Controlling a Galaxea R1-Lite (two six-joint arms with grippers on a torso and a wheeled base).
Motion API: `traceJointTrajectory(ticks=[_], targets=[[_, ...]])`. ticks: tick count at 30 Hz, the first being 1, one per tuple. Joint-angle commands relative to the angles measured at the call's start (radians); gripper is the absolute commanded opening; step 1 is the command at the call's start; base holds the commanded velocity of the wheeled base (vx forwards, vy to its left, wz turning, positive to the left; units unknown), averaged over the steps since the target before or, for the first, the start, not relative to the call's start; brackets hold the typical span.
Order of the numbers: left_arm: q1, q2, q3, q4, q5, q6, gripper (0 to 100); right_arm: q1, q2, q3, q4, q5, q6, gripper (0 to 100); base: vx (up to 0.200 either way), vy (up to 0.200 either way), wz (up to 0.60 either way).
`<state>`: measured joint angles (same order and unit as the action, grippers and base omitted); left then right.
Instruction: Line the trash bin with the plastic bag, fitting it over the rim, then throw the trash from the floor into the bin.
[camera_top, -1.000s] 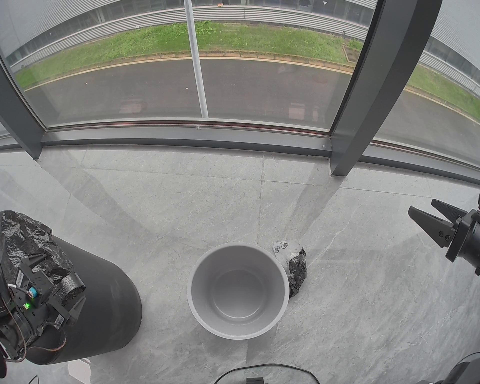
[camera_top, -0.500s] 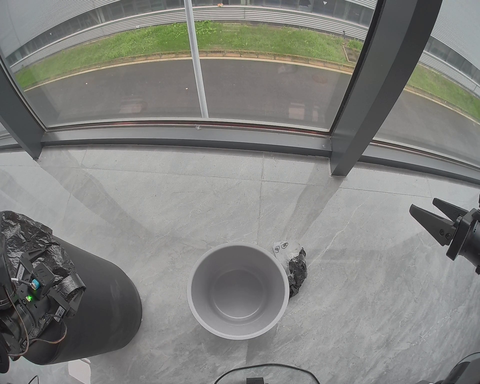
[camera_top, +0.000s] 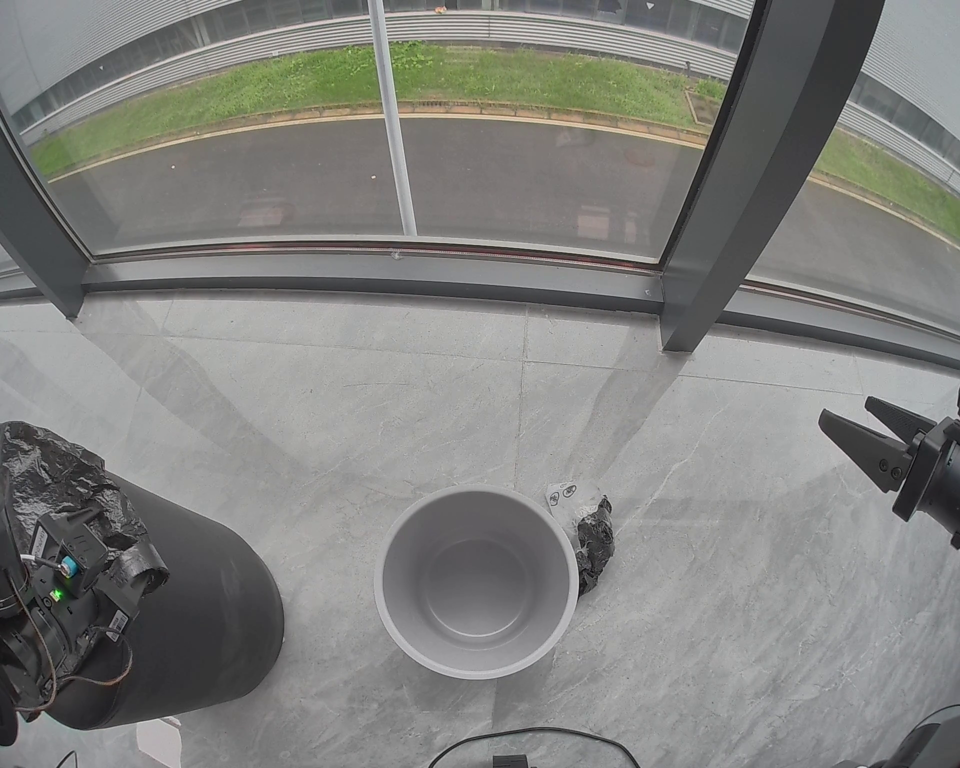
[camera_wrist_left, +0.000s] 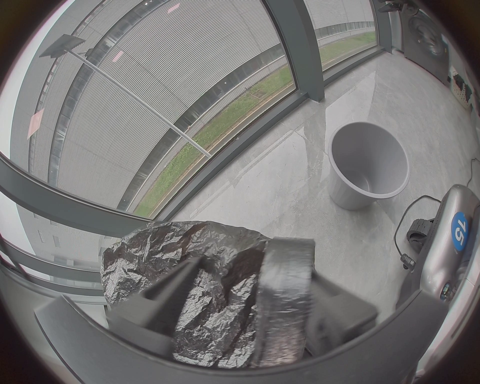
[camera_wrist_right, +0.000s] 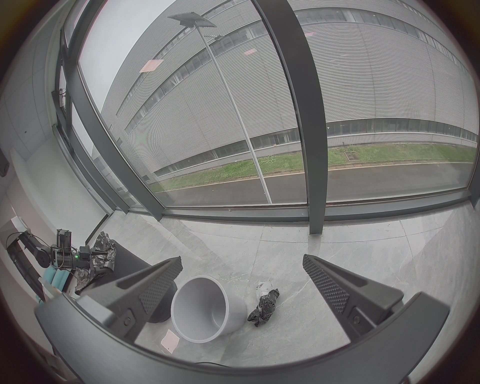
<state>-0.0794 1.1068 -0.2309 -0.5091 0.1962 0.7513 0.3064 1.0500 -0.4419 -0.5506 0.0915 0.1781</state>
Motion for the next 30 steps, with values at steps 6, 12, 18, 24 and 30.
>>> traceJointTrajectory(ticks=[6, 12, 18, 24, 30], targets=[[0.0, -0.007, 0.002, 0.001, -0.001, -0.01, 0, 0.0, -0.002, 0.003, 0.0, 0.001, 0.0, 100, 0.0, 0.0, 0.0], [-0.002, 0.005, -0.048, 0.0, -0.007, -0.107, 0, 0.0, -0.001, 0.003, 0.003, 0.001, 0.0, 100, 0.0, 0.0, 0.0], [-0.056, 0.1, -0.314, -0.002, -0.06, -0.668, 0, 0.025, 0.036, 0.038, -0.006, 0.001, 0.003, 100, 0.0, 0.0, 0.0], [-0.158, 0.11, -0.464, -0.043, -0.104, -1.118, 0, 0.111, 0.044, 0.058, -0.058, -0.001, 0.072, 100, 0.0, 0.0, 0.0], [-0.323, 0.091, -0.518, -0.035, -0.139, -1.442, 0, 0.149, 0.059, 0.088, -0.063, 0.005, 0.106, 100, 0.0, 0.0, 0.0]])
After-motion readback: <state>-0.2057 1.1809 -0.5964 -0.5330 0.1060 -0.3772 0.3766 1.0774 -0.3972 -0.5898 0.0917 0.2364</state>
